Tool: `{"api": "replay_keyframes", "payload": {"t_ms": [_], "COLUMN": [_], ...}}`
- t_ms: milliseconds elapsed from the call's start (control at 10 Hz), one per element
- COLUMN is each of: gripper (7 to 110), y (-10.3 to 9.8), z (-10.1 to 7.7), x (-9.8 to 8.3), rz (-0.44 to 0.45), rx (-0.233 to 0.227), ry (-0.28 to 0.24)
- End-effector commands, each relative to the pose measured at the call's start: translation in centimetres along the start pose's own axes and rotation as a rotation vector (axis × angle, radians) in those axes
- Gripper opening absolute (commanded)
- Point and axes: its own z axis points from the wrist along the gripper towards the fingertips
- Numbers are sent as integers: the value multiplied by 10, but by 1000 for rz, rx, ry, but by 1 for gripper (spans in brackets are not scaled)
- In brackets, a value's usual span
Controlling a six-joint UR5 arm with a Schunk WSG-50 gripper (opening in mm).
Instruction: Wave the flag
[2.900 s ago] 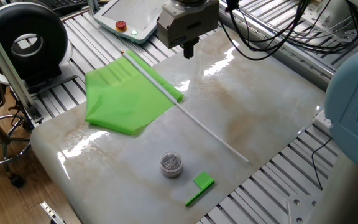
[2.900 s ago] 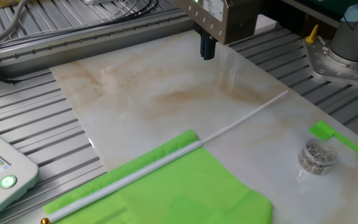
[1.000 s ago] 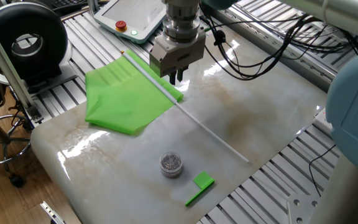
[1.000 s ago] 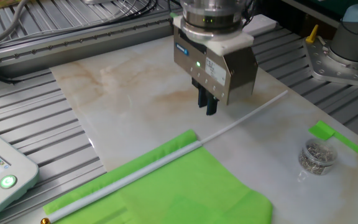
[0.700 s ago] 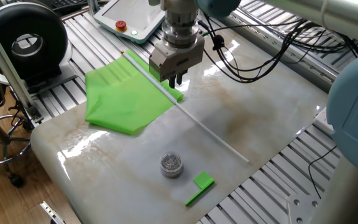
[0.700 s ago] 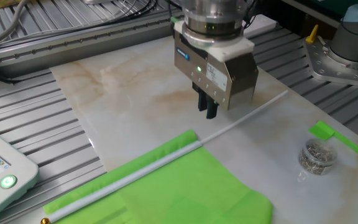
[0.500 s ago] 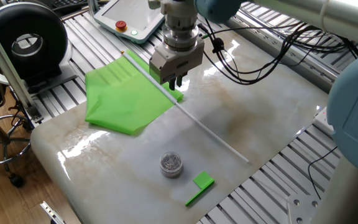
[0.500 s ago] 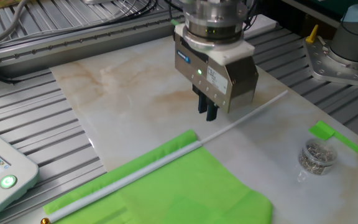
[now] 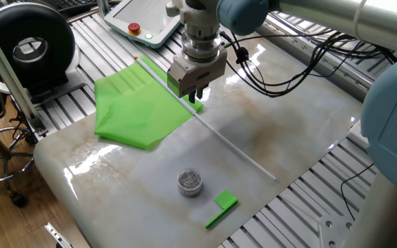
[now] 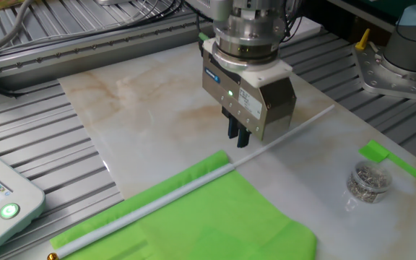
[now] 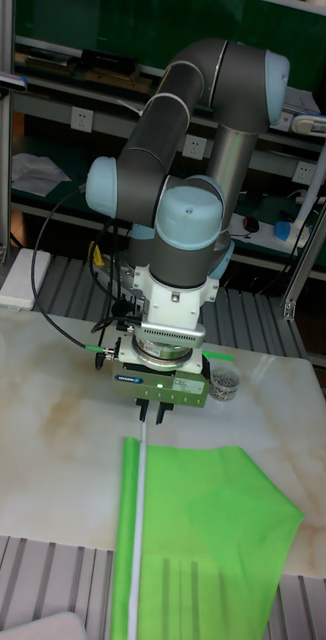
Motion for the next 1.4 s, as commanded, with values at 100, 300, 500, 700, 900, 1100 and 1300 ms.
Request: {"api": "replay_keyframes", "payload": {"t_ms": [100, 300, 500, 700, 900, 1100, 1300], "gripper": [22, 22, 22, 22, 22, 22, 22], "y": [-3, -5, -9, -7, -5, -2, -2], "z": [5, 3, 3, 2, 2, 2, 2], "x": [-1, -1, 2, 10, 14, 17, 18], "rz": [10, 5, 1, 6, -5, -11, -24], "rx": [3, 12, 29, 19, 10, 1, -2], "ry": [-3, -5, 9, 39, 55, 66, 72]}}
